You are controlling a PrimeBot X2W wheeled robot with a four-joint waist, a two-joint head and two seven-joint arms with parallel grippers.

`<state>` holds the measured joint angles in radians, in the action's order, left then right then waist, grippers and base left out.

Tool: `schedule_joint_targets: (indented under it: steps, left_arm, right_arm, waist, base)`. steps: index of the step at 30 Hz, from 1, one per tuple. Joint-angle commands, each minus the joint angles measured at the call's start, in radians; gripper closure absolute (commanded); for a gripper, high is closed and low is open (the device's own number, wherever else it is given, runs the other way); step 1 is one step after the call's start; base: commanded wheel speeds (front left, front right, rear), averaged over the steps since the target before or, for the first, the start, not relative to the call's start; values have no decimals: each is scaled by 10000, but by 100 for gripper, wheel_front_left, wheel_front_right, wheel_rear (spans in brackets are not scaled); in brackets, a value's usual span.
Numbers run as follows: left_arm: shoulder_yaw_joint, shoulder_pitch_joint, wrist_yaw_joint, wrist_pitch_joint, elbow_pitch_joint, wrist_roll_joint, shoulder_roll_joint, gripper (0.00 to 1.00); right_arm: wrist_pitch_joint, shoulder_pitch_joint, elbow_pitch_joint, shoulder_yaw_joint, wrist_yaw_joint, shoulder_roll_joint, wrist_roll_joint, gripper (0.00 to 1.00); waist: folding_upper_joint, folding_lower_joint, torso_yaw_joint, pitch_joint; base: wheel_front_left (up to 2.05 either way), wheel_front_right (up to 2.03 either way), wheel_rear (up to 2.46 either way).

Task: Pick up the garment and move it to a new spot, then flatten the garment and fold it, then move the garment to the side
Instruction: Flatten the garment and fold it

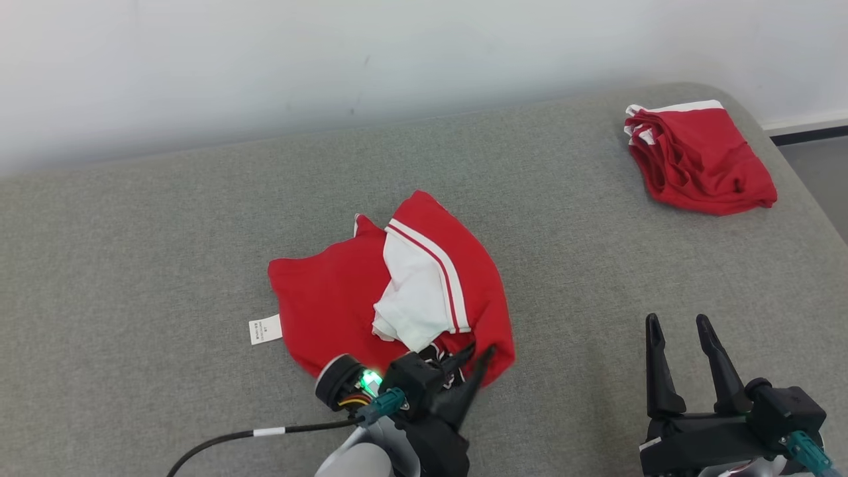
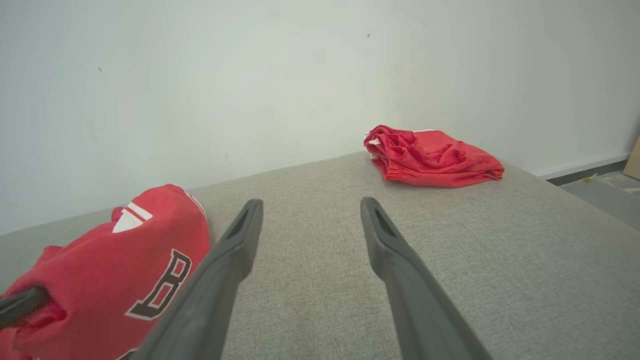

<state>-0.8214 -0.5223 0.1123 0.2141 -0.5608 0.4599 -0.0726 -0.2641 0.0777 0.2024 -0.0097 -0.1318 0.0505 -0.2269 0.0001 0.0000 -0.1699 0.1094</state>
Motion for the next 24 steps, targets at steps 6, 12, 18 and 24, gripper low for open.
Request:
schedule_joint_targets:
  steps: [6, 12, 18, 24]
  left_arm:
    - [6, -366, -80, 385, 94, 112, 167, 0]
    - [865, -429, -542, 519, 872, -130, -73, 0]
    - [2378, 425, -1070, 516, 2335, -600, -829, 0]
    - [4161, 1617, -1407, 514, 3410, -868, -1560, 0]
  right_arm:
    - [1, -30, -67, -238, 27, -3, 118, 0]
    - [1, -160, -47, -291, 28, 0, 156, 0]
    - [1, -272, -121, -374, 28, -2, 265, 0]
    - [2, -382, -144, -433, 27, 0, 367, 0]
  waist:
    - [-1, 0, 246, -17]
    - [-1, 0, 522, -177]
    - [-1, 0, 798, -317]
    - [-1, 0, 1049, -484]
  base:
    - [0, 0, 0]
    - [0, 0, 0]
    - [0, 0, 0]
    - [0, 0, 0]
